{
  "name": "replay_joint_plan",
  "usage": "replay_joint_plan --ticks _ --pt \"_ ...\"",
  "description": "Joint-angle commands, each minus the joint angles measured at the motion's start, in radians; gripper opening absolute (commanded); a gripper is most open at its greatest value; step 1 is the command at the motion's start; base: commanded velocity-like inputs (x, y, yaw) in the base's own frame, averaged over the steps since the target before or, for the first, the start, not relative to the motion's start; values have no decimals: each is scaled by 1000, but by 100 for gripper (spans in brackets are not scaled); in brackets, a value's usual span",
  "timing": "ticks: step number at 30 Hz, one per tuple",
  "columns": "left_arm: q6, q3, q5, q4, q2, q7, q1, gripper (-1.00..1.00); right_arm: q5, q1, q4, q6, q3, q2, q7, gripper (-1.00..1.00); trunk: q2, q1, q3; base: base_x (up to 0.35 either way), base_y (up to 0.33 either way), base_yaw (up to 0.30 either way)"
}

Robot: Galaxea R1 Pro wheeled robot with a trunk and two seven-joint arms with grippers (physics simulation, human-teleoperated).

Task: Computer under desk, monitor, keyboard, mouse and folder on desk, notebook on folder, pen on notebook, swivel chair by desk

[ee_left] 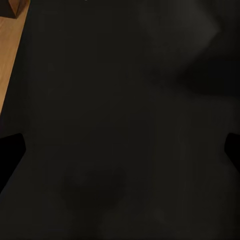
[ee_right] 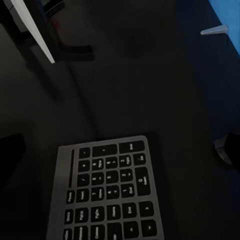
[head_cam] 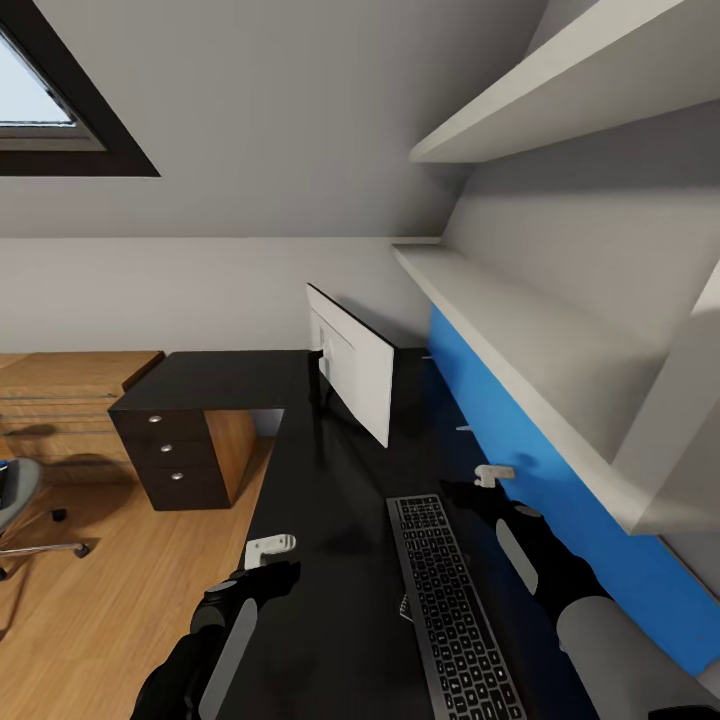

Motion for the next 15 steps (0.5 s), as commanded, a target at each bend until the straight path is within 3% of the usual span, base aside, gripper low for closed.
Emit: replay_joint_plan --ticks 1,8,15 --pt "3 -1 11 -1 0 9 -1 100 -6 -1 -2 5 3 -1 -1 100 -2 1 -2 0 0 0" --pt "3 0 9 -5 2 9 -1 100 -2 -1 6 -5 4 -2 -5 100 -2 1 -2 0 0 0" --pt "3 0 10 -32 2 6 -1 100 33 -23 93 -37 3 -2 -76 100 -2 1 -2 0 0 0"
